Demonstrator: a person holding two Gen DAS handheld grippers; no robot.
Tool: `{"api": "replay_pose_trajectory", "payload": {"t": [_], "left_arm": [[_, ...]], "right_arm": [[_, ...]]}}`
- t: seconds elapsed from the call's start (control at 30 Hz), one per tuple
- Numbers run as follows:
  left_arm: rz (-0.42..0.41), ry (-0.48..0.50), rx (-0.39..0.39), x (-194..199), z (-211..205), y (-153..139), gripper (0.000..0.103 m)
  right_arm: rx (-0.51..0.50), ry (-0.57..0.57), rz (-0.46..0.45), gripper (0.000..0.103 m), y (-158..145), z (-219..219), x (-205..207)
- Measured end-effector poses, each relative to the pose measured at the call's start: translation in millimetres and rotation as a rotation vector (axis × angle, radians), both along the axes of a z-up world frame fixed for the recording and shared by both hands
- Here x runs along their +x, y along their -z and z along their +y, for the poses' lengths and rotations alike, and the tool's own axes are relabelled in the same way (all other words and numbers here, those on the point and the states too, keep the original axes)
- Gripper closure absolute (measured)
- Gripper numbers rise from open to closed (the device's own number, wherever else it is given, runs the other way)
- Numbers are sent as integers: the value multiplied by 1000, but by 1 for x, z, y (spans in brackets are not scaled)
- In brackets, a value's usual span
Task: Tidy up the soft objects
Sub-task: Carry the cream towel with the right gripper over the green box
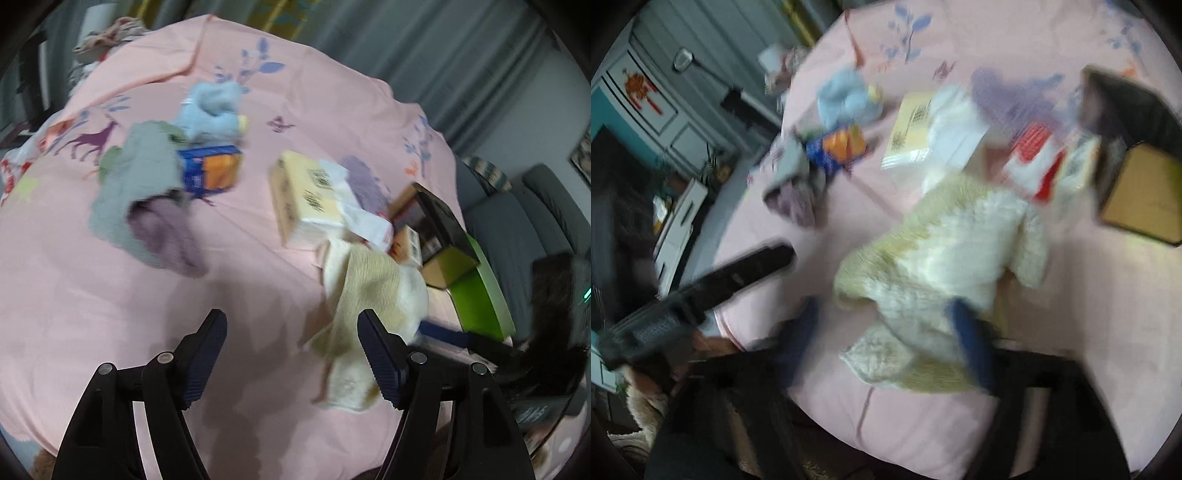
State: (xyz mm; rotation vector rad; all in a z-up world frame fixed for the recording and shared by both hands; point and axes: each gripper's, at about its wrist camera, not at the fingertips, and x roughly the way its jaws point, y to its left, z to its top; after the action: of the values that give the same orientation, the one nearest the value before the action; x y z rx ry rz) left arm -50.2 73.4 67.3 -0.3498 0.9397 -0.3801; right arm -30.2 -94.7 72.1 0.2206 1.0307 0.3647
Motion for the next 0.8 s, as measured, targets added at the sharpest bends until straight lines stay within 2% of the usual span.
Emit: {"api": "replay_pose_trajectory", "payload": {"t": [0.1,0.23,0.37,0.47,0.5,0.57,0.6,0.63,0.7,0.73,0.8], "left_arm": [[4,48,-15,-3,-15,1,30],[21,125,-9,-8,-43,6,30],[60,177,-1,-9,-70,18,30],[92,168,2,-3,-81,29,30],[108,165,-5,0,-85,34,30],[118,149,-8,5,-90,40,30],[108,137,3,7,-93,41,34],[96,125,21,9,-96,41,43],[90,119,30,12,-99,42,55],[88,120,17,15,-100,43,62],[78,121,21,18,-102,42,67]], "right_arm": [[8,42,-46,15,-16,-22,-4],[20,102,-60,10,-19,-47,8],[6,118,10,9,7,-51,40],[0,67,68,11,25,-45,57],[1,49,89,15,32,-41,62],[3,2,131,29,46,-31,67],[11,-14,145,41,51,-28,67],[21,-24,152,48,55,-27,67],[11,-36,136,52,58,-24,64],[5,-44,127,60,57,-24,62],[59,-61,134,71,56,-28,60]]}}
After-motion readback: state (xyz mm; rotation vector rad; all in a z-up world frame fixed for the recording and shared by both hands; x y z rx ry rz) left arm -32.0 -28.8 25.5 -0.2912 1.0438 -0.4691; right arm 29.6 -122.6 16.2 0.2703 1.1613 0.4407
